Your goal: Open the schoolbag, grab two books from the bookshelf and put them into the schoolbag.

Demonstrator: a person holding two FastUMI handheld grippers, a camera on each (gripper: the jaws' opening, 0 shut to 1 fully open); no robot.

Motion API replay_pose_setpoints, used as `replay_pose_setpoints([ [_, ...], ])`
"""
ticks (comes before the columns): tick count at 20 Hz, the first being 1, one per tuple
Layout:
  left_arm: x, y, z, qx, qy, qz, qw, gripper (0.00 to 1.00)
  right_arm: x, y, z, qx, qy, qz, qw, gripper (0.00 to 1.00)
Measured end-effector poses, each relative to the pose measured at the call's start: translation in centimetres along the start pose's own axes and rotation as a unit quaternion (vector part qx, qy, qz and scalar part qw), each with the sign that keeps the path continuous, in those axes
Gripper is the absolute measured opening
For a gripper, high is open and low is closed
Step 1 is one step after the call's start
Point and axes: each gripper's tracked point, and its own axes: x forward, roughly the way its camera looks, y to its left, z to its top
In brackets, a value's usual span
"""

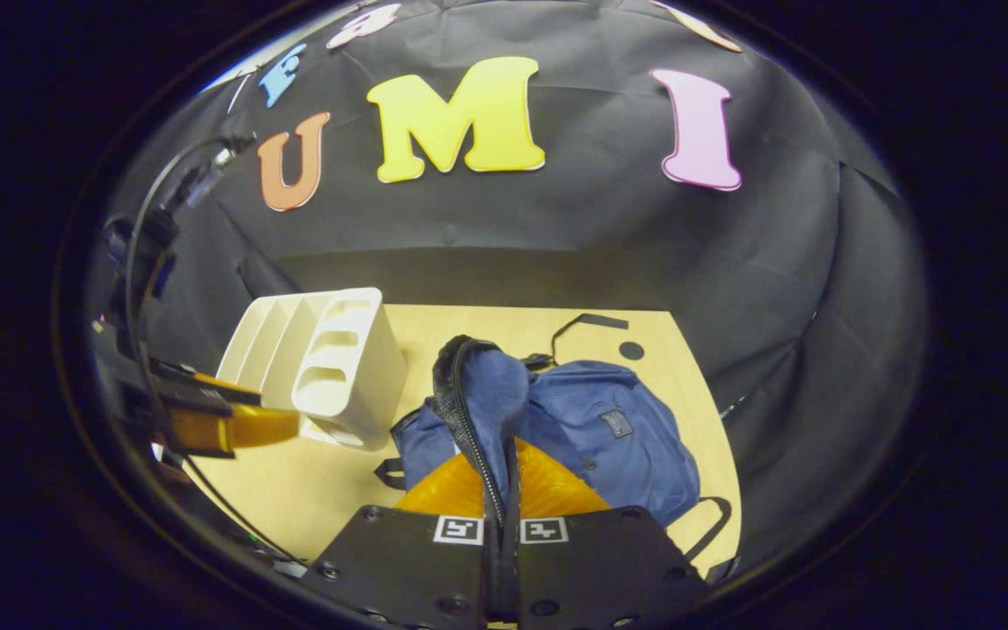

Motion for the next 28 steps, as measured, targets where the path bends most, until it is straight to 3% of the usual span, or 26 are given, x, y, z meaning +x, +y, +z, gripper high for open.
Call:
replay_pose_setpoints([
  [8, -4.8, 6.6, 1.3, -0.056, -0.057, 0.005, 0.997, 0.84, 4.6, 5.7, -4.1, 0.008, 0.025, 0.018, 1.0, 0.01],
  [12, -6.4, 9.7, 2.9, -0.041, -0.11, 0.033, 0.993, 0.84, 7.0, 8.0, -6.3, -0.01, 0.041, 0.022, 0.999, 0.01],
  [21, -9.6, 13.4, 4.0, -0.054, -0.18, 0.049, 0.981, 0.84, 11.8, 10.2, -11.4, -0.029, 0.085, 0.019, 0.996, 0.05],
  [24, -9.8, 13.6, 4.2, -0.063, -0.188, 0.046, 0.979, 0.84, 12.7, 10.4, -12.2, -0.035, 0.09, 0.013, 0.995, 0.14],
  [28, -9.9, 14.1, 4.2, -0.055, -0.195, 0.064, 0.977, 0.85, 12.8, 11.2, -12.4, -0.037, 0.089, 0.022, 0.995, 0.35],
])
